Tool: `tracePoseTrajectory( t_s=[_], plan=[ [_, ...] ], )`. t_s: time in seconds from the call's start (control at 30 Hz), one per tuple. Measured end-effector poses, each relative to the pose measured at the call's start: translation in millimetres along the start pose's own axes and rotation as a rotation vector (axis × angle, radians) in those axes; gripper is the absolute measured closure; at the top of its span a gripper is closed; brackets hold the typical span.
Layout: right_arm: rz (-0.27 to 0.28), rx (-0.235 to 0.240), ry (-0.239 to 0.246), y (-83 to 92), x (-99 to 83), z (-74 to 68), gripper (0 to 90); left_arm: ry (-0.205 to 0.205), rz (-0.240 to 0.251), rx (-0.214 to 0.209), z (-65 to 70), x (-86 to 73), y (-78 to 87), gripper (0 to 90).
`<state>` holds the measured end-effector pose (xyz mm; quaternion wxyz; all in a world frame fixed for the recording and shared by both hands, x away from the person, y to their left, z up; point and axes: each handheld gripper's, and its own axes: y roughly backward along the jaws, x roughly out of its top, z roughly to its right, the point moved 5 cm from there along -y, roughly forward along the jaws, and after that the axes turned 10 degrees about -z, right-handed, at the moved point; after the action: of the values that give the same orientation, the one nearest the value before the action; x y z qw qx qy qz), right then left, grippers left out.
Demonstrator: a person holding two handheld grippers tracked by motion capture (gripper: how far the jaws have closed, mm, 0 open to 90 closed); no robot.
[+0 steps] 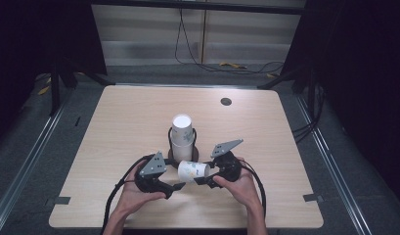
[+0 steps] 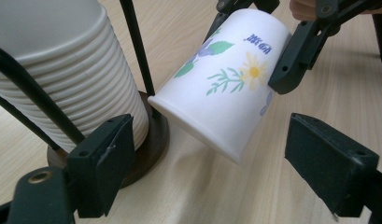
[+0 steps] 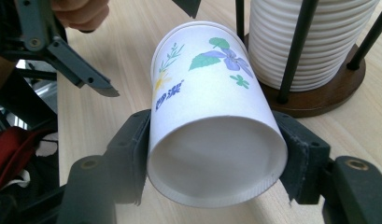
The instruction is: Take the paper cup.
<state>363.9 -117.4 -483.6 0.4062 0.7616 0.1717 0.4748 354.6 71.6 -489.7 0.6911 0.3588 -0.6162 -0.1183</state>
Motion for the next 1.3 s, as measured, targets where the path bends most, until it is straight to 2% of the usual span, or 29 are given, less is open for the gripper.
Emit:
tracePoseTrajectory(
  t_s=[0.17, 0.37, 0.6, 0.93, 1.07, 1.2, 1.3],
  plan=[
    [0.036, 0.011, -0.004, 2.4, -3.2, 0.5, 35.1, 0.014, 0.028, -0.012, -0.5, -1.6, 0.9, 15.7],
    [0.068, 0.023, -0.002, 3.9, -6.0, 1.0, 35.2, 0.023, 0.031, -0.038, -0.9, -2.9, 1.9, 15.8],
    [0.107, 0.014, 0.02, 5.3, -7.7, -0.3, 35.2, 0.023, 0.052, -0.052, 0.9, -2.4, 2.6, 15.8],
    [0.146, 0.046, 0.043, 4.2, -10.9, -3.3, 35.3, 0.036, 0.076, -0.079, 1.0, -2.0, 3.8, 15.8],
    [0.163, 0.052, 0.055, 4.4, -11.5, -4.6, 35.4, 0.044, 0.102, -0.094, 1.4, -2.2, 5.2, 15.8],
    [0.175, 0.069, 0.062, 4.8, -11.0, -5.9, 35.7, 0.034, 0.109, -0.095, 0.3, -3.3, 7.1, 15.7],
    [0.185, 0.079, 0.068, 4.8, -10.5, -6.4, 35.7, 0.044, 0.143, -0.105, 1.0, -4.5, 8.6, 15.7]
  ],
)
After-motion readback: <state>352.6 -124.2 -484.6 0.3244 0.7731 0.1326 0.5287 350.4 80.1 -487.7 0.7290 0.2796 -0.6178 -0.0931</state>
